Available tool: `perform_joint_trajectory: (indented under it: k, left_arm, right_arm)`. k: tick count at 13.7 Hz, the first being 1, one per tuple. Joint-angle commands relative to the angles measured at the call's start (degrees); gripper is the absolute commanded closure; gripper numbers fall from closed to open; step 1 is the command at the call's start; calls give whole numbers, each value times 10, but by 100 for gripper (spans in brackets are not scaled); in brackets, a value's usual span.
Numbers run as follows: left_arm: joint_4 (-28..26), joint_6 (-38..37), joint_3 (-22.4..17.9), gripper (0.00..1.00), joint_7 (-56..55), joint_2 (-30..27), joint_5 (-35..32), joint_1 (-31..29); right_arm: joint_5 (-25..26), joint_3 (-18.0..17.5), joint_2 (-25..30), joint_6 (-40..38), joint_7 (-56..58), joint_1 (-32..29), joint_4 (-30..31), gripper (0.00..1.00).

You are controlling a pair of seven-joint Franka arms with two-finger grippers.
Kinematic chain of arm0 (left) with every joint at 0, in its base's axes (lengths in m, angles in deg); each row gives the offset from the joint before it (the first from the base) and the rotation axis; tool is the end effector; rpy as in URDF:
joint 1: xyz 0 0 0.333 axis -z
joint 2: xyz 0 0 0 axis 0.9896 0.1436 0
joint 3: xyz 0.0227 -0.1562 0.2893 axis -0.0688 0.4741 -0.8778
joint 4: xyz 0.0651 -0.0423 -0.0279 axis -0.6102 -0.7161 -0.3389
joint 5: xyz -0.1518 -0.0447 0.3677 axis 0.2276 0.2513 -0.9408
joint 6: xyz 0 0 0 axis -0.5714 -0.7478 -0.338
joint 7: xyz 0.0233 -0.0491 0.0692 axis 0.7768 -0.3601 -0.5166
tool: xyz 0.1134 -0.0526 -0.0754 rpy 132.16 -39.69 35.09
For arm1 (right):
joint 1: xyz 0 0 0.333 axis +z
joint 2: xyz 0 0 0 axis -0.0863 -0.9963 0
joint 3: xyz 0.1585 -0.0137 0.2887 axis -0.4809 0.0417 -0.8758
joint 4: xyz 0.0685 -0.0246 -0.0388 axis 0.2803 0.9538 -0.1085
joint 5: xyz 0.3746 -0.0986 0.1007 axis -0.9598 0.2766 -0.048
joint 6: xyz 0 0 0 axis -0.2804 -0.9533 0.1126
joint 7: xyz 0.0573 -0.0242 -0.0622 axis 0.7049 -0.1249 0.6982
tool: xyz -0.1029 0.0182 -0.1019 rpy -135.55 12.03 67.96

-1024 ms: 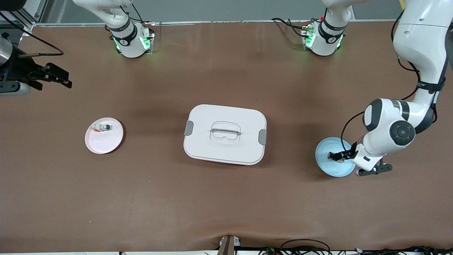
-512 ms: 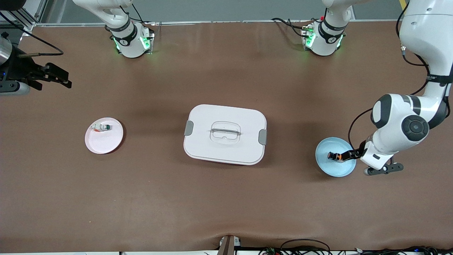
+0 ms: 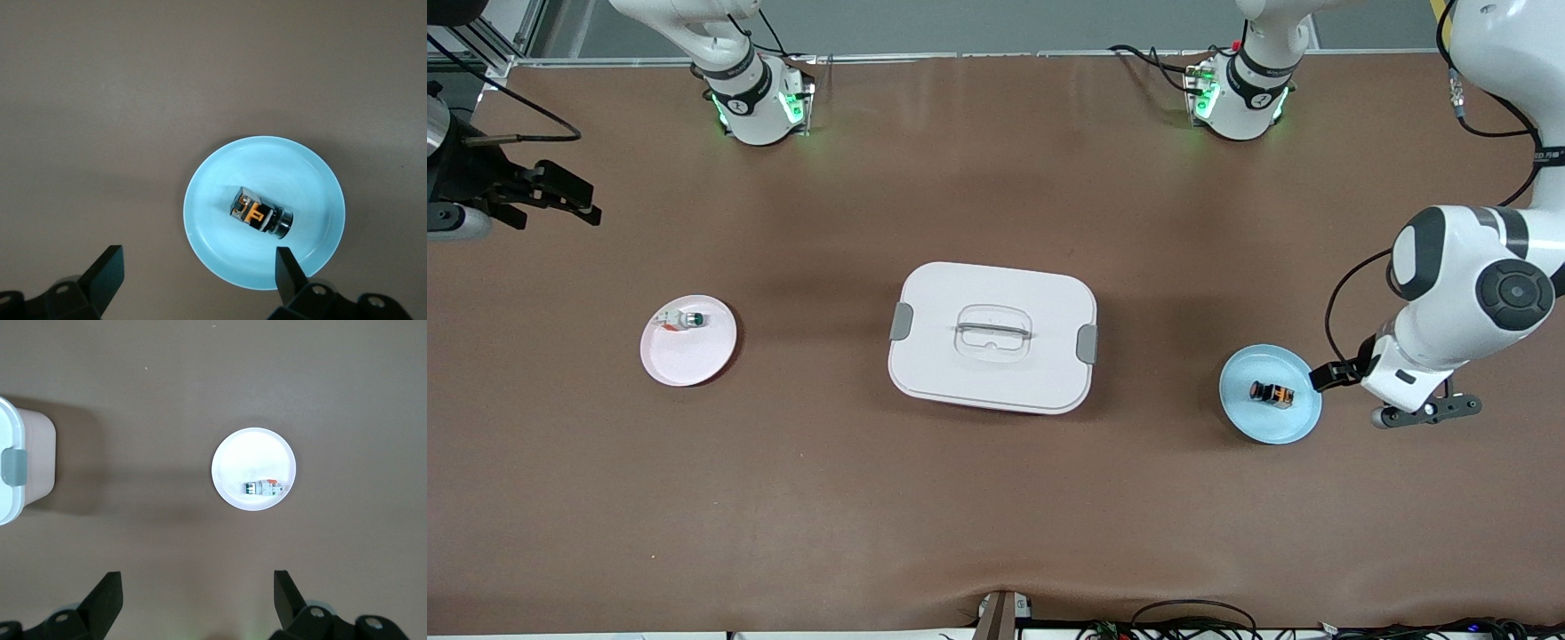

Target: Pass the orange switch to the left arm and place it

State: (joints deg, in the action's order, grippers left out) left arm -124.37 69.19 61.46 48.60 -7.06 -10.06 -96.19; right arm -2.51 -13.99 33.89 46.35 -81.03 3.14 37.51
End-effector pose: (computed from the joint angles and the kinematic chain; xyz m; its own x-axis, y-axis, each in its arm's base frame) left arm 0.6575 0.0044 0.3201 0.9888 0.1442 0.0389 0.1469 -0.9862 -0.0764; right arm 0.5264 -0.0012 0.5903 0.9984 0.0059 -0.0560 0.0037 -0.9992 -0.0393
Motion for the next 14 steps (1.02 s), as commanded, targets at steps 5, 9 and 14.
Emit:
perform_joint_trajectory:
  k: [5,9,14]
  left_arm:
    - [-7,-58,8,0,88,-62,26,-25]
    - [6,-92,8,0,89,-92,39,-29]
    - [28,-132,8,0,97,-112,40,-29]
  right_arm:
    - [3,-1,9,5,-60,-6,2,0]
    - [1,-1,9,13,-55,-6,3,0]
    - [0,-1,9,17,-45,-5,3,0]
